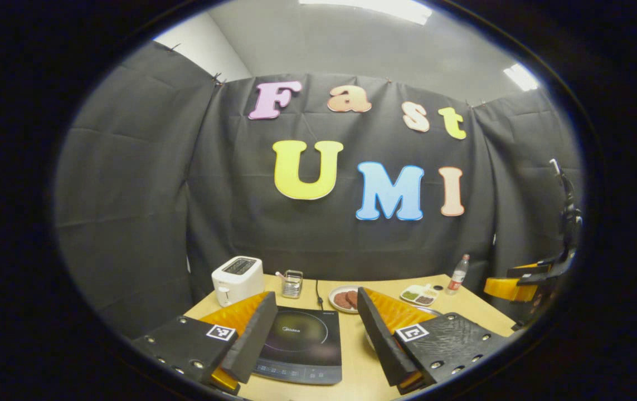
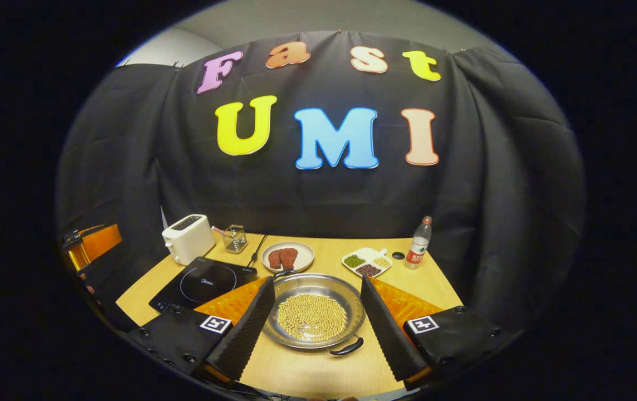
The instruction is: First push the handle of the pot to place it horizontally, then grasp the pot with both hands and set it on the induction cooktop.
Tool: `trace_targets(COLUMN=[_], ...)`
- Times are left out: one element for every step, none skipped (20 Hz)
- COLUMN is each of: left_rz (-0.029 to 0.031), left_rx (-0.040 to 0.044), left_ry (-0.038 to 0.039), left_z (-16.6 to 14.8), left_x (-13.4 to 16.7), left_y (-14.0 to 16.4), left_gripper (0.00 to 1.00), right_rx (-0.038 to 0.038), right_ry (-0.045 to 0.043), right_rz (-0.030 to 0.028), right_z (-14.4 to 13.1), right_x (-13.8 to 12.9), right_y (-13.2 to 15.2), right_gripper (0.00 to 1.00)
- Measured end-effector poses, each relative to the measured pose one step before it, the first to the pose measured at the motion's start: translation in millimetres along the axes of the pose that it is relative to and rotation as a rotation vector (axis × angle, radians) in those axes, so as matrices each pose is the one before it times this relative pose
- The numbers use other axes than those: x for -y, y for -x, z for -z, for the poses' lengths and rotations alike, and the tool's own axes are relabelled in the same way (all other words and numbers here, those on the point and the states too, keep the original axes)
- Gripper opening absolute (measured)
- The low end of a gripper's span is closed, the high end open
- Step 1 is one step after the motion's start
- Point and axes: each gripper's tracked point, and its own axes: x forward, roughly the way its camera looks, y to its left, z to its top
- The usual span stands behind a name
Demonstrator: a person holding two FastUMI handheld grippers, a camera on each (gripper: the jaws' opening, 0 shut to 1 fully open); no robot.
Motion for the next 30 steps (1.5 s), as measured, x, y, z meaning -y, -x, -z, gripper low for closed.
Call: trace_targets(left_rz=[-0.00885,-0.00881,-0.01116,-0.01147,-0.00824,-0.00566,-0.01029,-0.00876,-0.00161,-0.00091,0.00054,0.00055,0.00083,0.00207,0.00143,-0.00120,-0.00180,0.00157,0.00254,0.00115,-0.00156,-0.00302,-0.00432,-0.00523,-0.00670,-0.00675,-0.00636,-0.00694,-0.01213,-0.01152], left_rx=[-0.00397,-0.00300,-0.00317,-0.00400,-0.00579,-0.00814,-0.00665,-0.00312,-0.00541,-0.00803,-0.00808,-0.00815,-0.00595,-0.00490,-0.00511,-0.00389,-0.00288,-0.00361,-0.00406,-0.00546,-0.00485,-0.00532,-0.00446,-0.00482,-0.00605,-0.00903,-0.00723,-0.00627,-0.00460,-0.00182], left_ry=[0.00162,-0.00150,-0.00521,-0.00613,-0.00437,-0.00177,-0.00113,0.00038,-0.00007,-0.00161,-0.00196,-0.00340,-0.00365,-0.00273,-0.00362,-0.00513,-0.00439,-0.00201,-0.00102,-0.00166,-0.00221,-0.00217,-0.00180,0.00014,0.00161,0.00252,0.00328,0.00262,0.00077,0.00081], left_z=[1.37,-0.38,1.86,0.82,2.48,1.98,3.46,-0.05,2.40,2.74,3.72,1.10,3.06,2.10,1.68,1.17,1.47,1.52,1.92,2.13,2.28,2.02,2.64,1.16,3.38,2.66,5.11,2.07,2.07,0.52], left_x=[0.45,-0.01,-0.47,-0.49,0.86,1.32,0.40,0.10,1.82,2.79,1.38,1.43,2.11,2.12,1.62,1.95,1.09,1.55,2.75,1.56,-0.34,-0.12,-0.62,-1.61,-1.18,-1.99,-1.61,-2.65,-1.97,-3.31], left_y=[-2.10,-2.28,-1.72,-2.17,-2.25,-1.16,0.15,-0.80,1.07,0.48,0.38,0.18,-0.18,0.34,1.02,1.06,-0.32,0.45,3.11,0.80,1.77,1.87,2.43,1.20,2.84,1.14,1.49,1.35,0.86,-0.51], left_gripper=[0.85,0.86,0.85,0.85,0.88,0.89,0.89,0.87,0.86,0.86,0.86,0.86,0.88,0.88,0.88,0.86,0.89,0.92,0.88,0.88,0.88,0.88,0.88,0.89,0.89,0.89,0.89,0.92,0.89,0.89], right_rx=[-0.04437,-0.04106,-0.03648,-0.03709,-0.03483,-0.03744,-0.02936,-0.01790,-0.01791,-0.03028,-0.04222,-0.03439,-0.02082,-0.01548,-0.01948,-0.01830,-0.02513,-0.02313,-0.01889,-0.01741,-0.01589,-0.01648,-0.01208,-0.01597,-0.01148,-0.00649,-0.00750,-0.01019,-0.00991,-0.00732], right_ry=[0.00288,0.00257,0.00434,0.00608,0.00884,0.01168,0.00807,0.00115,-0.00491,-0.00500,-0.00363,-0.01045,-0.00909,-0.00524,-0.00068,-0.00427,-0.00292,-0.00297,-0.00014,0.00025,0.00070,0.00400,0.00317,-0.00457,-0.01197,-0.00940,-0.00376,-0.00185,-0.00480,-0.00461], right_rz=[-0.02189,-0.02236,-0.01921,-0.01691,-0.01350,-0.02236,-0.02795,-0.00778,-0.00752,-0.01728,-0.01141,-0.02501,-0.02231,-0.00944,-0.02091,-0.01860,-0.02073,-0.00779,0.00048,0.00531,0.00592,0.00372,0.00273,0.00916,-0.00419,0.00640,0.02065,0.01397,0.00098,0.00165], right_z=[10.48,10.09,8.87,8.43,9.24,9.45,8.67,5.60,5.03,10.49,12.05,9.92,5.19,9.20,4.22,8.87,7.37,8.16,6.50,5.81,4.94,4.06,2.46,3.88,1.88,1.72,1.12,1.68,0.87,1.63], right_x=[-3.62,-2.76,-2.38,-1.84,-1.57,-2.99,-4.71,0.68,1.47,-3.16,-0.24,-2.53,-2.15,0.29,-1.78,-3.82,0.02,-1.53,2.14,2.53,3.40,2.98,3.27,3.43,1.13,2.85,6.72,5.68,2.65,1.78], right_y=[-7.47,-6.35,-5.81,-5.65,-6.35,-5.04,-3.39,-2.24,-4.26,-3.59,-2.60,-5.45,-4.80,-4.95,1.39,-7.36,-3.50,-4.17,-6.14,-6.36,-3.90,-3.76,-4.02,-2.85,-5.09,-3.52,-4.74,-3.68,-2.98,-2.74], right_gripper=[0.99,0.96,0.97,0.93,0.86,0.77,0.71,0.51,0.39,0.27,0.24,0.23,0.16,0.10,0.02,0.02,0.02,0.02,0.02,0.02,0.02,0.02,0.02,0.02,0.04,0.02,0.02,0.02,0.02,0.02])
